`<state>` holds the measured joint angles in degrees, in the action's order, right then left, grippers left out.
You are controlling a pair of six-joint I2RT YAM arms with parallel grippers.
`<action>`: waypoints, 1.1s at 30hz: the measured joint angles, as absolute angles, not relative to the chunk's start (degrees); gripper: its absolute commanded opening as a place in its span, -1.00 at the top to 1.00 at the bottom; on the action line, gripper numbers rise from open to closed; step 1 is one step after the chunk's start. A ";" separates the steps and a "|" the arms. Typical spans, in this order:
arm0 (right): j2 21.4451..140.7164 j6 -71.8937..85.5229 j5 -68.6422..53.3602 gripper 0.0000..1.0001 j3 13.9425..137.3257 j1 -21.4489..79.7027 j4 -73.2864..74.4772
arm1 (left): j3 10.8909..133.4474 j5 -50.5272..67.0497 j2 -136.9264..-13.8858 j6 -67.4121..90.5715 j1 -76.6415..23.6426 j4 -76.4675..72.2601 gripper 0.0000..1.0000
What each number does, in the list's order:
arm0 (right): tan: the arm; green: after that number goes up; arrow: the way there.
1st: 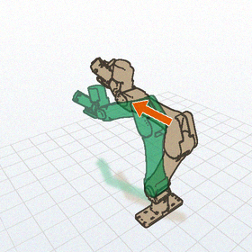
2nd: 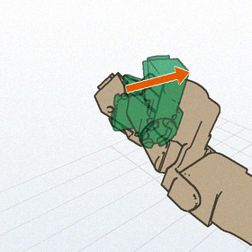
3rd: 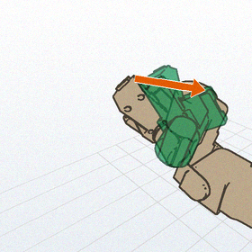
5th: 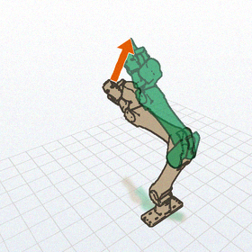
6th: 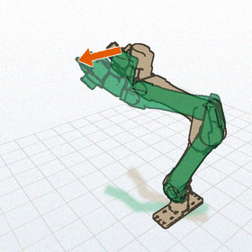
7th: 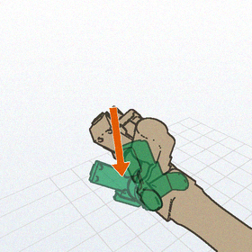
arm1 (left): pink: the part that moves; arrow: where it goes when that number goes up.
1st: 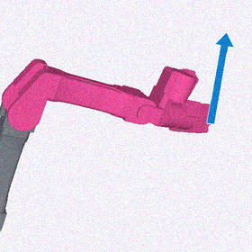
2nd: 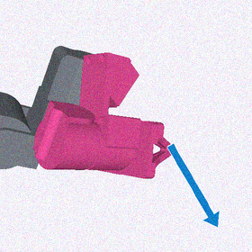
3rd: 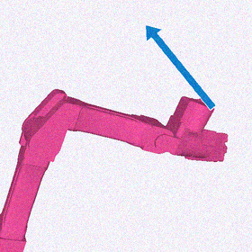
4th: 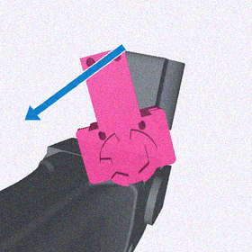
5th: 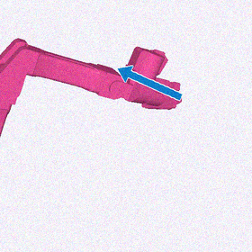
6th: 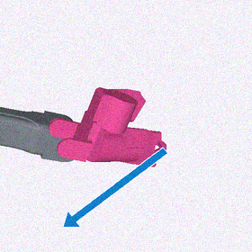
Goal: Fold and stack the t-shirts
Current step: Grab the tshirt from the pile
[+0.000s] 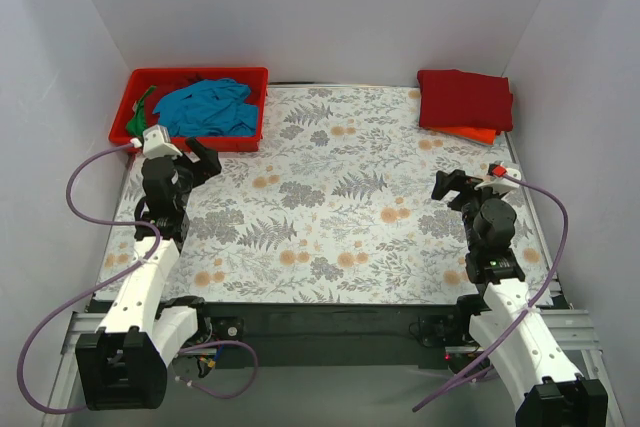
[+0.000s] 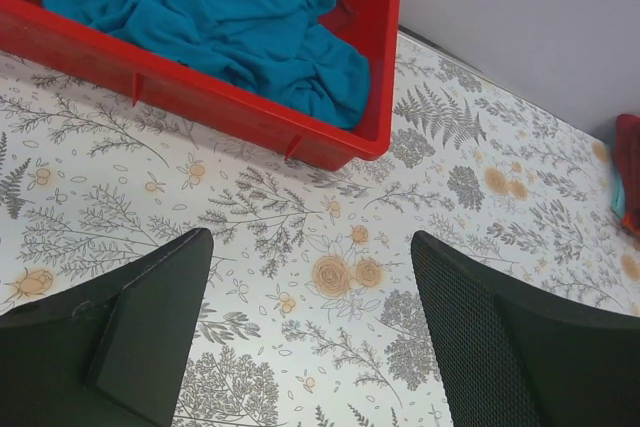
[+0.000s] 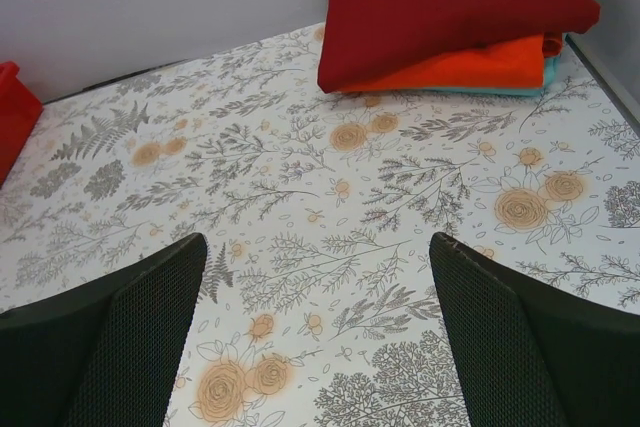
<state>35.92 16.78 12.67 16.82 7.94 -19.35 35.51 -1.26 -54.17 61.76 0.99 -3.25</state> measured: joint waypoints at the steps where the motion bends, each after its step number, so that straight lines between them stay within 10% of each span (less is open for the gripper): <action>1: 35.64 16.84 12.69 -0.97 16.71 7.97 -19.35 | 35.48 -1.23 -54.08 61.80 0.99 -3.53 -0.60; 19: 31.24 17.91 12.67 -0.97 14.98 7.94 -19.22 | 38.89 14.66 -58.08 62.76 0.95 -9.85 -0.90; 33: 31.11 18.04 11.60 -0.97 14.13 7.94 -18.72 | 75.05 -7.33 -102.54 52.56 0.97 -2.20 -0.95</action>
